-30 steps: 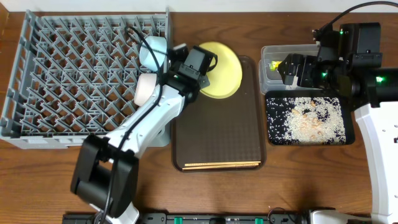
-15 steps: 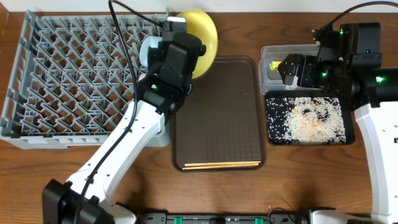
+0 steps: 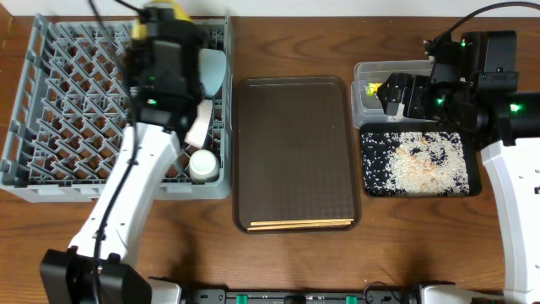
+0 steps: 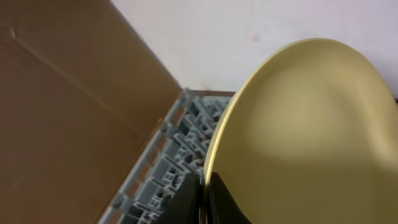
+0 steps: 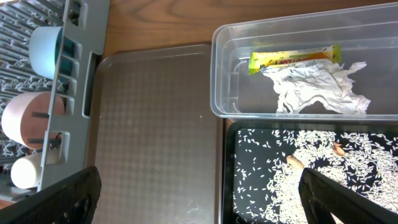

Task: Sort waste into correct bins and load items into the dishwasher
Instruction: 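Lower the yellow plate upright into a rack slot and release it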

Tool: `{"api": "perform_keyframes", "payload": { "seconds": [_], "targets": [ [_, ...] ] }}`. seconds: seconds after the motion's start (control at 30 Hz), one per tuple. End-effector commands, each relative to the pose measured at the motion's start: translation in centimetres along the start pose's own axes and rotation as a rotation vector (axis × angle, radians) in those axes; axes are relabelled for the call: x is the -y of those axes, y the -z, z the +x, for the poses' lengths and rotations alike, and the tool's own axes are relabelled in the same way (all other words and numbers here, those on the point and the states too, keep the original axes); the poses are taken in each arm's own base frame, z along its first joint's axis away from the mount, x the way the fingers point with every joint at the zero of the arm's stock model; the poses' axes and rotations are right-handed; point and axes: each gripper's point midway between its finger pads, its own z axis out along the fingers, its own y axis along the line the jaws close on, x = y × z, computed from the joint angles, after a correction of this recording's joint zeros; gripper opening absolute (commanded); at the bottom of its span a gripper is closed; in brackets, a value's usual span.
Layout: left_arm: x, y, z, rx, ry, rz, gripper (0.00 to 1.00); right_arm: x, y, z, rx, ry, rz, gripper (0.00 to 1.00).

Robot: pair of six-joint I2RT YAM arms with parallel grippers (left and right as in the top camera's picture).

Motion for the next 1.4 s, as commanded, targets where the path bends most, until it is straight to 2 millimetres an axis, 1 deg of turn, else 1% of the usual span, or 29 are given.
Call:
{"api": "perform_keyframes", "payload": {
  "seconds": [0.0,0.1,0.27,0.43,0.6,0.77,0.9,1.03,1.17,1.37],
  "targets": [
    [-0.4,-0.8,-0.3,0.009,-0.03,0.04,0.07,0.4,0.1,-0.1,0.002,-0.019,0.009,0.99],
    [-1.0,-1.8,0.1,-0.001,-0.051,0.037,0.07,0.4,0.1,-0.1,0.002,-0.019,0.009,0.99],
    [-0.8,-3.9,1.2,-0.025,-0.144,0.056,0.08,0.4,0.1,-0.1,0.002,-0.019,0.009,0.99],
    [-0.7,-5.8,1.6,-0.025,-0.143,0.036,0.08,0.4,0.1,-0.1,0.002,-0.019,0.009,0.99],
    [0.6,-7.1,2.4,-0.035,-0.198,0.042,0.07,0.4,0.1,-0.1,0.002,-0.019,0.009,0.99],
    [2.1,-8.4,4.0,-0.07,-0.234,0.052,0.07,0.4,0.1,-0.1,0.002,-0.019,0.009,0.99],
    [2.5,-9.1,4.8,-0.085,-0.243,0.05,0.08,0.4,0.1,-0.1,0.002,-0.019,0.009,0.99],
    [2.0,-9.7,4.4,-0.068,-0.244,0.032,0.08,0.4,0.1,-0.1,0.002,-0.02,0.009,0.99],
    [1.0,-10.0,3.4,-0.035,-0.257,-0.003,0.07,0.4,0.1,-0.1,0.002,-0.019,0.009,0.99],
    [0.6,-10.1,2.4,0.003,-0.284,-0.024,0.07,0.4,0.1,-0.1,0.002,-0.019,0.009,0.99]
  ]
}}
